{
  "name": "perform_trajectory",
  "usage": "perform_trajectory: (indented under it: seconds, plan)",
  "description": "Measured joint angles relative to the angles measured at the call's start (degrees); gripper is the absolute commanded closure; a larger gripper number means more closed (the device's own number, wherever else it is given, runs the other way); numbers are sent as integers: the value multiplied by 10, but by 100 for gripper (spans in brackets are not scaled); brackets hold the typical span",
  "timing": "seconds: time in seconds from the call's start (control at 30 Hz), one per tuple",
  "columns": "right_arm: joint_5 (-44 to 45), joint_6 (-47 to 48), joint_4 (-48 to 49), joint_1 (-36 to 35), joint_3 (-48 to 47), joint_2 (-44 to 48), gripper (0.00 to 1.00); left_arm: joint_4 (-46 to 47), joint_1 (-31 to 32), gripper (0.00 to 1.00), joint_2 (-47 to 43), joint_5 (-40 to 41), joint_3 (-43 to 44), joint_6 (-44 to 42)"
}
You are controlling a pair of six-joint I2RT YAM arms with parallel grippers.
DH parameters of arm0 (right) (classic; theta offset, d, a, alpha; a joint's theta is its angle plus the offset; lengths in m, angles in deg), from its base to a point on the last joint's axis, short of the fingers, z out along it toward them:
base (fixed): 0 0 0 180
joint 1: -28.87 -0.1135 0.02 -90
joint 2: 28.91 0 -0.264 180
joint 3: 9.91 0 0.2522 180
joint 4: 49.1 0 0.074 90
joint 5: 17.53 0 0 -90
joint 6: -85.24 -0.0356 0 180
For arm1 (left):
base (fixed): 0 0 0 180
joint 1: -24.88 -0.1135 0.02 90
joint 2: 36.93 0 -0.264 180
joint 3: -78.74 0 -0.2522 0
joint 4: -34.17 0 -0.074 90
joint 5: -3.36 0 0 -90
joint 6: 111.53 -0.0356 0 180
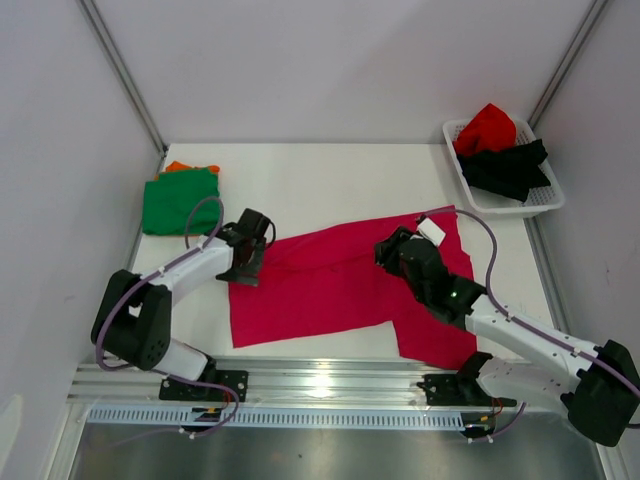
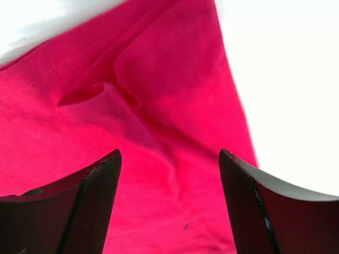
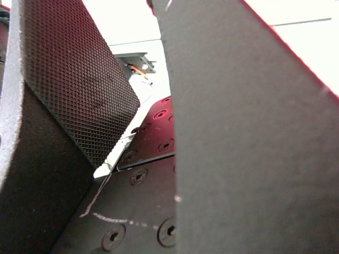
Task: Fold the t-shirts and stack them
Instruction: Fold the flattened tshirt in 1/3 of the way
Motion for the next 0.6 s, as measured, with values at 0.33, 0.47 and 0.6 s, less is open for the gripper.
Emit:
perform_trajectory:
  seconds: [0.33, 0.47, 0.6]
  plan:
    - [-2, -2, 1, 0, 5, -24, 52, -33, -29, 29, 10, -24, 2, 70]
    - [-5, -3, 1, 0, 5, -43, 52, -47, -29, 77, 10, -24, 0, 76]
    - [-7, -7, 0, 0, 5, -55, 52, -53, -29, 99, 10, -21, 0, 63]
